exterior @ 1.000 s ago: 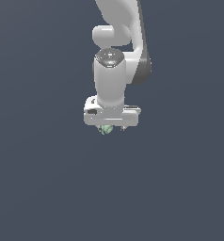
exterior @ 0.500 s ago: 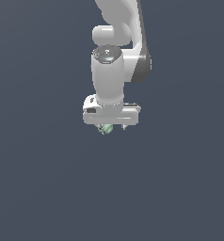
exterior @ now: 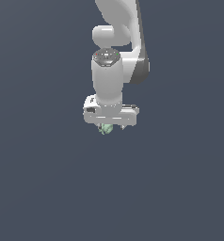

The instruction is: Pick up the object and move it to a goal position.

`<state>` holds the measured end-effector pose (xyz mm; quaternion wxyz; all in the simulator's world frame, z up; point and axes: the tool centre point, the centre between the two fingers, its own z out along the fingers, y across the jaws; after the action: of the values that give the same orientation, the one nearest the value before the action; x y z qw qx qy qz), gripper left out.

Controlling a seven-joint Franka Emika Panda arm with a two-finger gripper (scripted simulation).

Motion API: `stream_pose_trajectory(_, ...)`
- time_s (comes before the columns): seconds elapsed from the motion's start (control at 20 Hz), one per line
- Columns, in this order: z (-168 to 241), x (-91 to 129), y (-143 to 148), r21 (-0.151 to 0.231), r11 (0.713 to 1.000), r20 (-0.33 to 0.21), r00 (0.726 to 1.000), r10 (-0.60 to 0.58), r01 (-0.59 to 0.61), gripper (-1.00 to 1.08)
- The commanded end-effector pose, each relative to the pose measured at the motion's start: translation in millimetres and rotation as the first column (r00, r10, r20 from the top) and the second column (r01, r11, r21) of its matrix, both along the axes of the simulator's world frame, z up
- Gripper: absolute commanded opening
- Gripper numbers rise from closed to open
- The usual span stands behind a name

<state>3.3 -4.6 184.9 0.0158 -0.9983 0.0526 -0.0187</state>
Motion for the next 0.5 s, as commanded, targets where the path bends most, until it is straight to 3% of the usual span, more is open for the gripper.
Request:
stream_pose_trajectory(0.0, -6, -6, -2, 0.000, 0.999, -0.004, 0.999, -0.037, 0.037, 1.00)
stream_pose_trajectory(0.45, -41, -44, -12, -0.007, 0.967, -0.022, 0.967, -0.254, 0.254, 1.00)
